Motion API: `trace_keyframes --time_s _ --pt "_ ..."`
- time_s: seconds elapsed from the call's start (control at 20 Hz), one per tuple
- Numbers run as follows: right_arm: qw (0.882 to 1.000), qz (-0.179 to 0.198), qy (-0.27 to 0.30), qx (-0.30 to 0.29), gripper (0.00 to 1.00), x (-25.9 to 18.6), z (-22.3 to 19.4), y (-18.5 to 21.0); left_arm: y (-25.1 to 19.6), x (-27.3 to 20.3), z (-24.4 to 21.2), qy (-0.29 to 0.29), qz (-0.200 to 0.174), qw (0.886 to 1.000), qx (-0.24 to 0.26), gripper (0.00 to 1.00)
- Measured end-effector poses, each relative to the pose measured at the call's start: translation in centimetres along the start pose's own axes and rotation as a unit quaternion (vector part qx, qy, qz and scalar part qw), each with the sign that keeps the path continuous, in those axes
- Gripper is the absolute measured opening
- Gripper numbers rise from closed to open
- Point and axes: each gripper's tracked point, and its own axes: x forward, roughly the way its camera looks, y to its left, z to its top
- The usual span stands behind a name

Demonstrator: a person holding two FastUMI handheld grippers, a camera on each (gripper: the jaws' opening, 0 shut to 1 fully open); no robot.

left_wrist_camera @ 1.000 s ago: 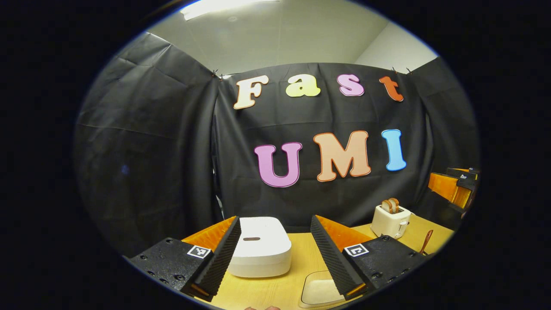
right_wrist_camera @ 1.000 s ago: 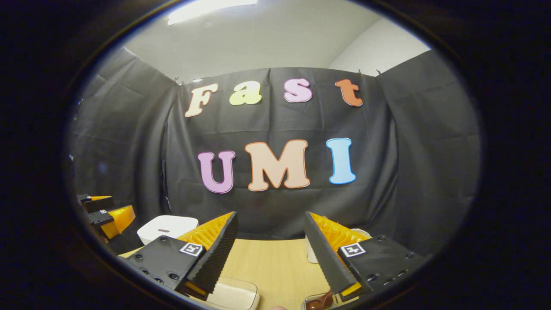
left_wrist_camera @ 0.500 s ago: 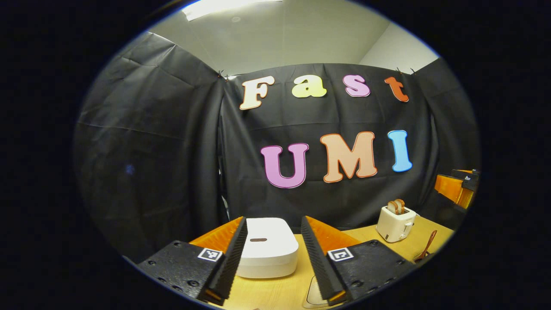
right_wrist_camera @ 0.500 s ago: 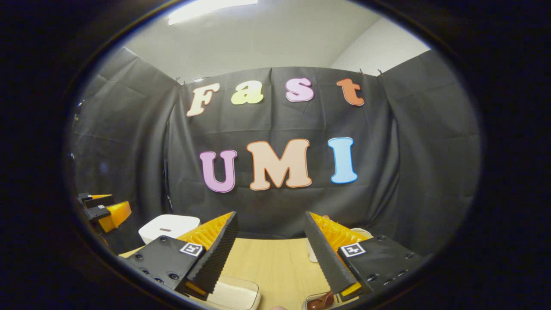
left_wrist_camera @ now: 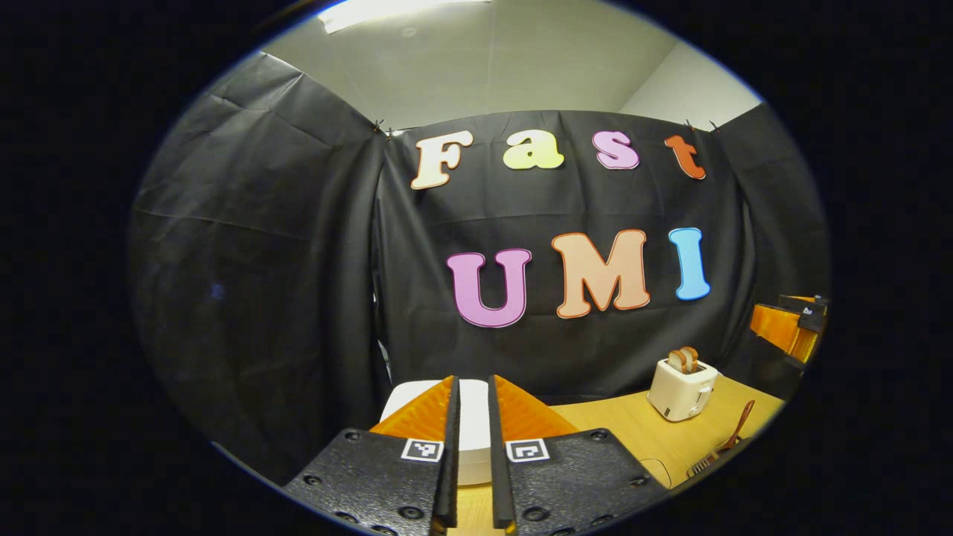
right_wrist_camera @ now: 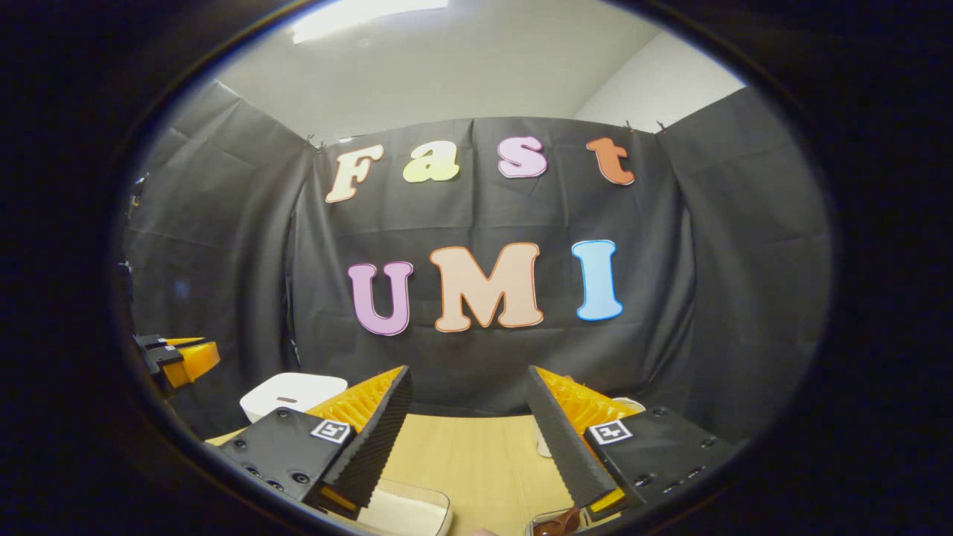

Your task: Close the left gripper, press the button to open the rice cooker; take a wooden spoon from the chopstick holder with the right hand, scoop a spoonful of rice and pour it into the rice cooker, then put the wooden spoon back into the chopstick holder.

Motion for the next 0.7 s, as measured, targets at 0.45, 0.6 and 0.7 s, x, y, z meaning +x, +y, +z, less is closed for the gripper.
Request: trace_keyframes --time_s 0.45,0.6,0.7 --pt "1.000 -0.010 0.005 -0.004 1.00 0.3 -0.6 0.0 0.6 2.7 -1.5 0.018 -0.021 0.999 -0.034 0.00" --pt "1.000 -0.017 0.007 -0.008 0.99 0.3 -0.6 0.0 2.1 4.5 -2.4 0.030 -0.016 0.998 -0.045 0.00" --pt "1.000 -0.022 0.007 -0.012 1.00 0.2 -0.5 0.0 2.9 5.9 -2.9 0.038 -0.016 0.998 -0.052 0.00"
